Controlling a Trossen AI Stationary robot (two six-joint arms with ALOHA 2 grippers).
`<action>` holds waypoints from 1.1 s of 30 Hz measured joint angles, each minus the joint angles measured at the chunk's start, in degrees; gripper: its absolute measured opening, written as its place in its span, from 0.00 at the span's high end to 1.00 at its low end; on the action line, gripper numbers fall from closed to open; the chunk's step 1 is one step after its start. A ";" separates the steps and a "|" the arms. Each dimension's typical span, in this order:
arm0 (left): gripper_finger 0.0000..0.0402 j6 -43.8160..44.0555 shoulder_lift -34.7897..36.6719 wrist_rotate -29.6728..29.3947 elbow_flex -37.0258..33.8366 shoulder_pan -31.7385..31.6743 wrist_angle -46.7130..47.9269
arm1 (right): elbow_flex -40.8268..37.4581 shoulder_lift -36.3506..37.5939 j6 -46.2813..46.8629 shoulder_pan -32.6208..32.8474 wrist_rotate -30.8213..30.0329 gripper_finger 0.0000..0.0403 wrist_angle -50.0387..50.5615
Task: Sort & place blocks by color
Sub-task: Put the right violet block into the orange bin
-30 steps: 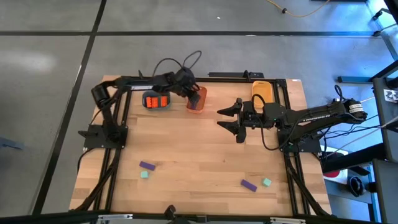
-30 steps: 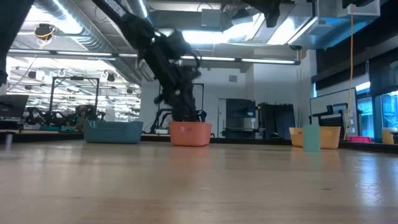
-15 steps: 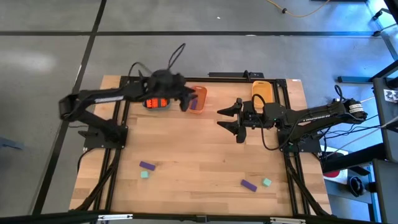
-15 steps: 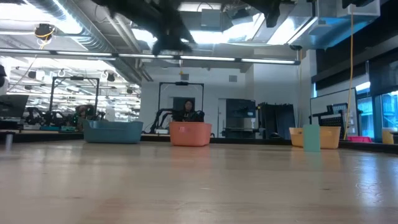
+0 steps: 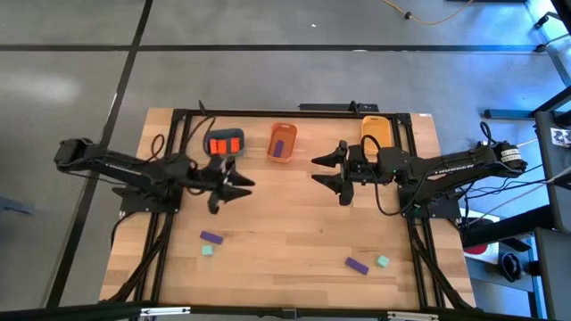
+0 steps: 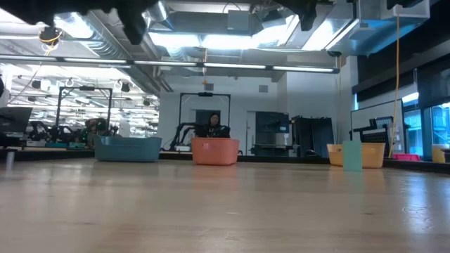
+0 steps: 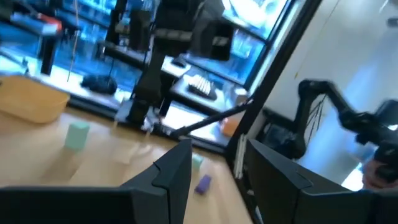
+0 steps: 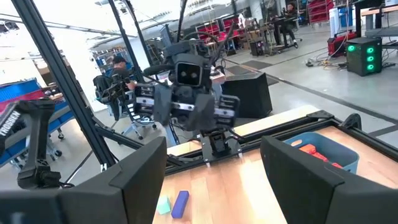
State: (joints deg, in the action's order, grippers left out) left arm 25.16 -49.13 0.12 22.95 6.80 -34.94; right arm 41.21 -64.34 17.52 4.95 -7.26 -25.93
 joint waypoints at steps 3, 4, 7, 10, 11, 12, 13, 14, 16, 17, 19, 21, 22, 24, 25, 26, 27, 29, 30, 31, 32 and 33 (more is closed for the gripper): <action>0.64 -4.66 2.12 -3.07 -1.09 2.76 -0.44 | 0.00 0.00 -0.34 0.00 1.23 0.35 0.02; 0.64 -6.68 2.35 -3.51 -1.22 3.30 -0.08 | 0.00 0.00 -1.08 0.00 1.60 0.35 0.02; 0.64 -11.75 2.54 -5.29 -1.25 4.01 -0.48 | 0.00 0.00 -2.80 0.00 2.92 0.35 0.01; 0.64 -14.27 2.50 -7.92 -1.25 4.03 -0.24 | 0.00 0.00 -3.10 0.02 4.12 0.35 0.02; 0.64 -15.43 2.50 -8.56 -1.25 4.03 -0.28 | 0.00 0.00 -3.08 0.02 4.39 0.35 0.02; 0.64 -16.67 2.48 -9.28 -1.25 4.03 -0.26 | 0.00 0.00 -3.08 0.02 4.41 0.35 0.02; 0.64 -17.78 2.48 -9.99 -1.25 4.03 -0.26 | 0.00 0.00 -3.08 0.02 4.45 0.35 0.02; 0.64 -18.70 2.46 -10.60 -1.25 4.03 -0.25 | 0.00 0.00 -3.00 0.12 4.48 0.35 0.02; 0.64 -20.34 2.48 -12.08 -1.25 4.03 -0.28 | 0.00 0.00 -3.05 0.35 4.47 0.35 0.04; 0.64 -21.12 2.48 -12.84 -1.25 4.03 -0.26 | 0.00 0.00 -3.09 0.45 4.47 0.35 0.04; 0.64 -21.93 2.58 -13.56 -1.25 4.03 -0.26 | 0.00 0.00 -3.07 0.62 4.51 0.35 0.02; 0.64 -22.34 2.87 -14.32 -1.25 4.03 -0.37 | 0.00 0.00 -2.99 0.63 4.51 0.35 0.02; 0.64 -22.35 2.86 -14.49 -1.25 4.01 -0.44 | 0.00 0.00 -3.04 0.63 4.51 0.35 0.02; 0.64 -22.31 2.92 -14.65 -1.25 3.99 -0.48 | 0.00 0.00 -3.15 0.63 4.49 0.35 0.04; 0.64 -22.32 3.27 -14.65 -1.25 3.99 -0.47 | 0.00 0.00 -3.13 0.63 4.49 0.35 0.04; 0.64 -22.33 3.64 -14.65 -1.25 3.99 -0.63 | 0.00 0.00 -3.11 0.63 4.47 0.35 0.03; 0.64 -22.32 3.95 -14.65 -1.25 3.99 -0.92 | 0.00 0.00 -3.10 0.63 4.47 0.35 0.02; 0.64 -22.35 4.76 -14.67 -1.25 3.99 -0.66 | 0.00 0.00 -3.13 0.63 4.40 0.35 0.02; 0.64 -22.35 5.24 -14.76 -1.25 3.99 -0.71 | 0.00 0.00 -3.13 0.63 4.40 0.35 0.02; 0.64 -22.35 5.57 -14.90 -1.25 3.99 -0.89 | 0.00 0.00 -3.09 0.63 4.40 0.35 0.03; 0.64 -22.33 5.92 -15.07 -1.25 3.99 -0.82 | 0.00 0.00 -3.05 0.63 4.40 0.35 0.04; 0.64 -22.35 6.36 -15.08 -1.25 3.99 -0.54 | 0.00 0.00 -3.04 0.63 4.39 0.35 0.02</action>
State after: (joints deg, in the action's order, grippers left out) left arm 2.81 -42.78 -14.96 21.69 10.79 -35.48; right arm 41.21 -64.34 14.48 5.58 -2.87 -25.91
